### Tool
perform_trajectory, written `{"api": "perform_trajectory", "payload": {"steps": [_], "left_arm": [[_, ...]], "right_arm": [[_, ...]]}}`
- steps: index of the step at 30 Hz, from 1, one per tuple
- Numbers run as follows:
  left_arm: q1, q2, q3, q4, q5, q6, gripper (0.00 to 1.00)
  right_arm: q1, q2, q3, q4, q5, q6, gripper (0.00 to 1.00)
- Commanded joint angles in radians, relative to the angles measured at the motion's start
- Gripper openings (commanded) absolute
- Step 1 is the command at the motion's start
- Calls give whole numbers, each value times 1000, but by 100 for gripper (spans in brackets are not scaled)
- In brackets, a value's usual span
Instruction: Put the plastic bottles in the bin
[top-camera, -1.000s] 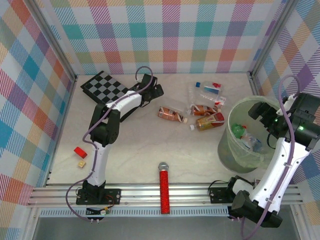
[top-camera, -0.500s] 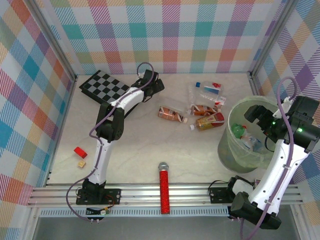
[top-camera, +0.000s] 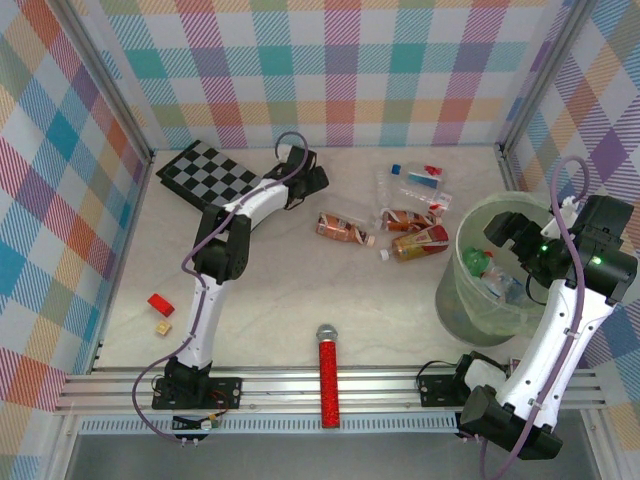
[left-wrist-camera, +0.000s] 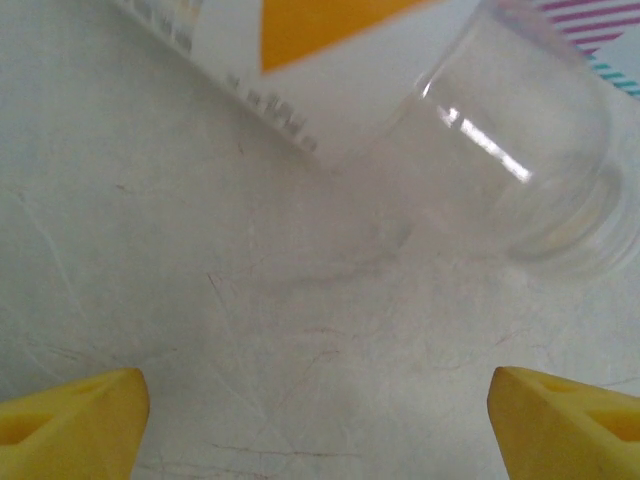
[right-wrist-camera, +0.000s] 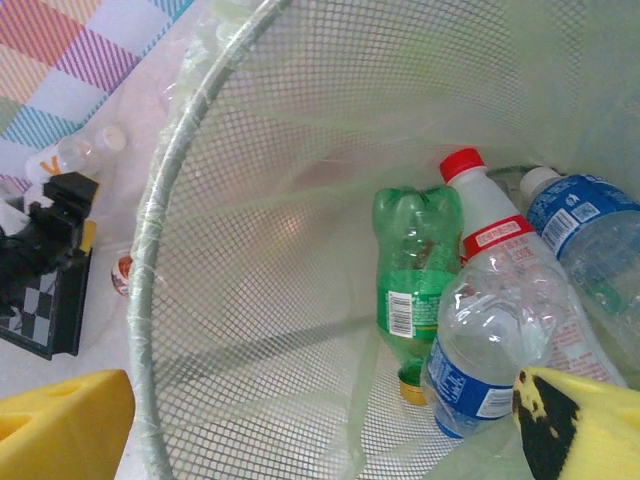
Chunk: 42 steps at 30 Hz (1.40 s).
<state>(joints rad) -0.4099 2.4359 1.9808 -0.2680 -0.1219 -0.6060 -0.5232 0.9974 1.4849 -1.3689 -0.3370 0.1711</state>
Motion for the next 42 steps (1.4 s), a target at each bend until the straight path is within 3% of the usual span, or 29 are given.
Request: {"api": "perform_trajectory", "payload": {"steps": [1, 6, 12, 17, 25, 37, 40, 42], "left_arm": [[9, -102, -79, 79, 22, -22, 88], [7, -121, -65, 141, 48, -108, 91], [20, -20, 14, 232, 127, -274, 95], [32, 79, 70, 348, 134, -465, 95], [57, 235, 167, 590, 102, -663, 96], [70, 459, 433, 452, 45, -963, 93], [72, 520, 506, 420, 49, -1022, 87], [74, 536, 512, 401, 54, -1077, 77]], "right_arm": [[-4, -16, -10, 24, -59, 1, 96], [-4, -28, -26, 32, -65, 6, 96], [-4, -49, -62, 50, -84, 10, 96], [-4, -63, -85, 58, -102, 10, 95], [-3, -92, -116, 60, -113, 5, 95], [-3, -132, -185, 92, -114, 11, 94], [-3, -136, -190, 95, -109, 13, 94], [-3, -137, -188, 96, -104, 12, 94]]}}
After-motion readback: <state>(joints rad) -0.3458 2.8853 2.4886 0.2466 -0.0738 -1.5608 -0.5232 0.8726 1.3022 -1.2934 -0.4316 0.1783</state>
